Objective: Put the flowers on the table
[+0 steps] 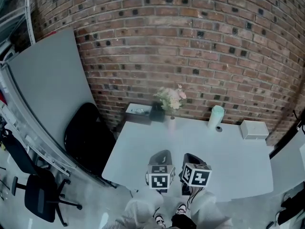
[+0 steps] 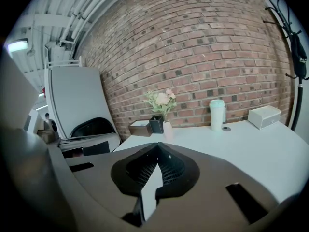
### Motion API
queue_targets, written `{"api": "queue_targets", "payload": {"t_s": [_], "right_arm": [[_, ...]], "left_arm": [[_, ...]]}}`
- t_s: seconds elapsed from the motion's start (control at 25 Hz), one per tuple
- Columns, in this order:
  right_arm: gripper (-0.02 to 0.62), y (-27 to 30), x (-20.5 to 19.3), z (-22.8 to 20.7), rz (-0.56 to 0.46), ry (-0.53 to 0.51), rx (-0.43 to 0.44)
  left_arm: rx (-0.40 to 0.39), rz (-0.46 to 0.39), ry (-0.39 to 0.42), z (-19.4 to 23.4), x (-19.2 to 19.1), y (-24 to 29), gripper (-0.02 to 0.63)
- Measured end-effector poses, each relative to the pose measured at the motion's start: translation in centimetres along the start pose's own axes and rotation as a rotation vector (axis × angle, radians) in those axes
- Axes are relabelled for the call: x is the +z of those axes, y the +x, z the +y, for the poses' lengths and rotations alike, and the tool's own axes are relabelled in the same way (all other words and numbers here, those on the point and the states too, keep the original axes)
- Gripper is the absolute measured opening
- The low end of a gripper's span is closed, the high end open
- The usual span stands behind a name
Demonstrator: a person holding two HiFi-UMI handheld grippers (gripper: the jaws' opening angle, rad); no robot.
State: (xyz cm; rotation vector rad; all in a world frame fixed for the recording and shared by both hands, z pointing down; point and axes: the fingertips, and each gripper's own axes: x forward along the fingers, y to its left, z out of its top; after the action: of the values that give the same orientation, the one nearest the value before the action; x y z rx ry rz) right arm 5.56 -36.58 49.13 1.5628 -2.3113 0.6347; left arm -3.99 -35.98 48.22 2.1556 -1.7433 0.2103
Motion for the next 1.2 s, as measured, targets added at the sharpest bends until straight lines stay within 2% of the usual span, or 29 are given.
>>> {"api": "queue_targets", "payload": {"t_s": [0.52, 0.68, 1.2], "right_arm": [[0.023, -2.3, 1.7, -2.3, -0.024, 0.007, 0.004], [0.023, -2.4, 1.4, -3.1, 0.002, -0.02, 0.02], [0.023, -2.8, 2.2, -4.0, -0.002, -0.039, 0.051]], "left_arm": [[0.0, 0.031, 0.047, -3.0, 1.0, 0.2, 0.008], [-0.004, 0.025, 0.07, -4.4, 1.5, 0.5, 0.008], [0.019, 0.025, 0.085, -5.3, 1.3, 1.1, 0.008]]}}
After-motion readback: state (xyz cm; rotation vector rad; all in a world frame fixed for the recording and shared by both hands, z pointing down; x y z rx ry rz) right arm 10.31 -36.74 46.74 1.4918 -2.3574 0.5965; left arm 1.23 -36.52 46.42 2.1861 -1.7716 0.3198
